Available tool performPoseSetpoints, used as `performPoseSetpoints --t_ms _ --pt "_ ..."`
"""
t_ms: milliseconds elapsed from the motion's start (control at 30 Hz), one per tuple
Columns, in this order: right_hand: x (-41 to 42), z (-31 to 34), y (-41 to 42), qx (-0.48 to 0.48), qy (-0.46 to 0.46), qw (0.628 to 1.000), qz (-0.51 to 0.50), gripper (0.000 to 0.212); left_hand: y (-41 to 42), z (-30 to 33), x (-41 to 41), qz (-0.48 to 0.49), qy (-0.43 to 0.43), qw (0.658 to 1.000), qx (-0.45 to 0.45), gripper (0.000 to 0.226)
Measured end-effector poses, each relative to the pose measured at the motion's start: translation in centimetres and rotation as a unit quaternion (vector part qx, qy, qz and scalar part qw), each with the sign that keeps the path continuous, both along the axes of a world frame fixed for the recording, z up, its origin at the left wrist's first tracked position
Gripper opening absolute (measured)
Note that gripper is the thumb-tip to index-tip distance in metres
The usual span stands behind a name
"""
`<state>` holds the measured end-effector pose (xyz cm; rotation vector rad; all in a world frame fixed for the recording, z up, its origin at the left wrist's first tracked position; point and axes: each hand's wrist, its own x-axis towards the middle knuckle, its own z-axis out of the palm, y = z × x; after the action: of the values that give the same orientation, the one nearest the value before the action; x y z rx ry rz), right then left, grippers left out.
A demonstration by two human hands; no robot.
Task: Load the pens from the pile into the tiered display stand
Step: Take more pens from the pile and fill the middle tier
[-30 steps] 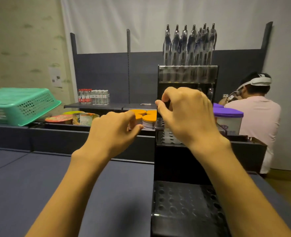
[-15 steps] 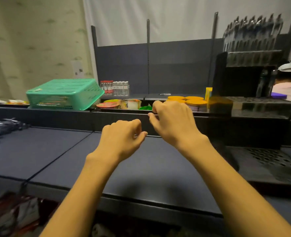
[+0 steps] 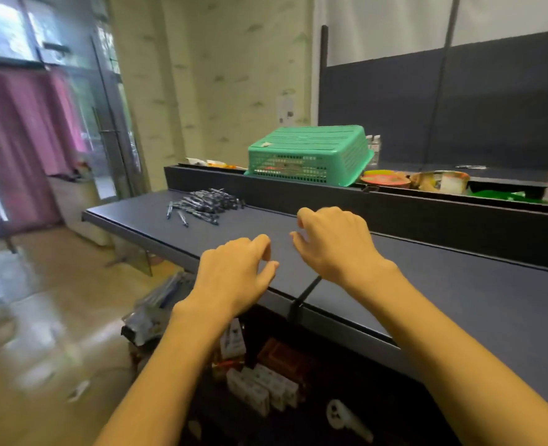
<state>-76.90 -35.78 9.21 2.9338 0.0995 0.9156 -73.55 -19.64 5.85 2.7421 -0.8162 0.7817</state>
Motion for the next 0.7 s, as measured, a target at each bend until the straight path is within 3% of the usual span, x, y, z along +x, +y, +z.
performPoseSetpoints --t_ms 700 --pt "36.3 -0.1 11.4 -0.068 0.099 0.992 -0.032 0.018 17.4 -1.5 35.0 0.04 0.064 0.996 0.056 0.017"
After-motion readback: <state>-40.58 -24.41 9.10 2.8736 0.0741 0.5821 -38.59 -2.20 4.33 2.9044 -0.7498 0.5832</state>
